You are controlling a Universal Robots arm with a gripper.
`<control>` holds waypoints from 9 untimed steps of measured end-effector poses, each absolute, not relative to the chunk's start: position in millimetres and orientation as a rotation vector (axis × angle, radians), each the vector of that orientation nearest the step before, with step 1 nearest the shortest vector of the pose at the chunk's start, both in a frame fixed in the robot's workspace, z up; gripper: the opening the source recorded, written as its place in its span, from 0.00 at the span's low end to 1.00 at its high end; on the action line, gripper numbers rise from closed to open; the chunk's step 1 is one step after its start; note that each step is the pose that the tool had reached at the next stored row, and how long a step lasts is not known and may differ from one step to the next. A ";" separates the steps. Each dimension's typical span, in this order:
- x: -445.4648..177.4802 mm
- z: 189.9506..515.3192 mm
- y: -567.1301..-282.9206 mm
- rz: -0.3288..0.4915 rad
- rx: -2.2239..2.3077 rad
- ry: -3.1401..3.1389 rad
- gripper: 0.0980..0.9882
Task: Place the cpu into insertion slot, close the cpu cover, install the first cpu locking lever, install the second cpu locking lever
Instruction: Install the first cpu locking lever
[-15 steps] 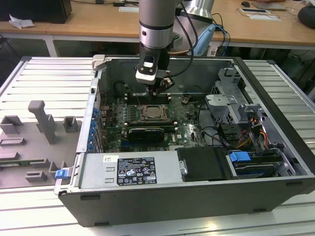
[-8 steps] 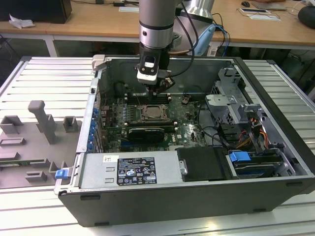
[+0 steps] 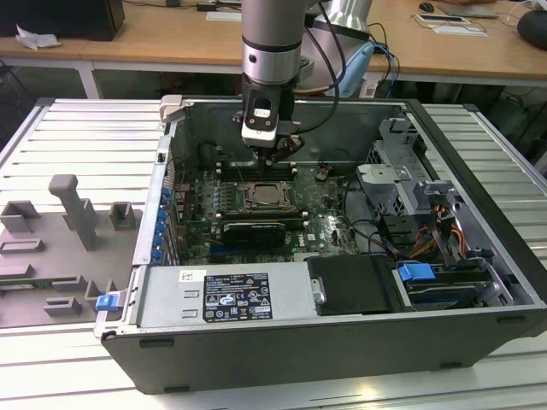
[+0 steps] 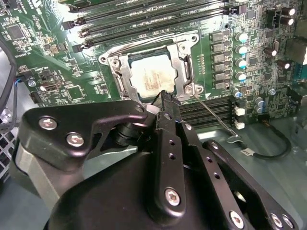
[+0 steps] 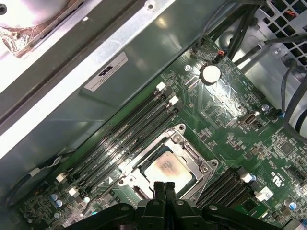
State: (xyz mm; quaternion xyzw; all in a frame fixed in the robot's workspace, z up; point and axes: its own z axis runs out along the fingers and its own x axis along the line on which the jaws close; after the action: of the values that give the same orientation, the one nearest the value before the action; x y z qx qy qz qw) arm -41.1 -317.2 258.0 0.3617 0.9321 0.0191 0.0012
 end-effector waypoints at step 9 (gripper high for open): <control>-41.1 258.0 -317.2 0.060 1.065 2.953 0.01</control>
State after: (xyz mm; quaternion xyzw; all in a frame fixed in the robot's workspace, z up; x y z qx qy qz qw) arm -41.1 -317.2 258.0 0.3392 0.9405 0.0191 0.0007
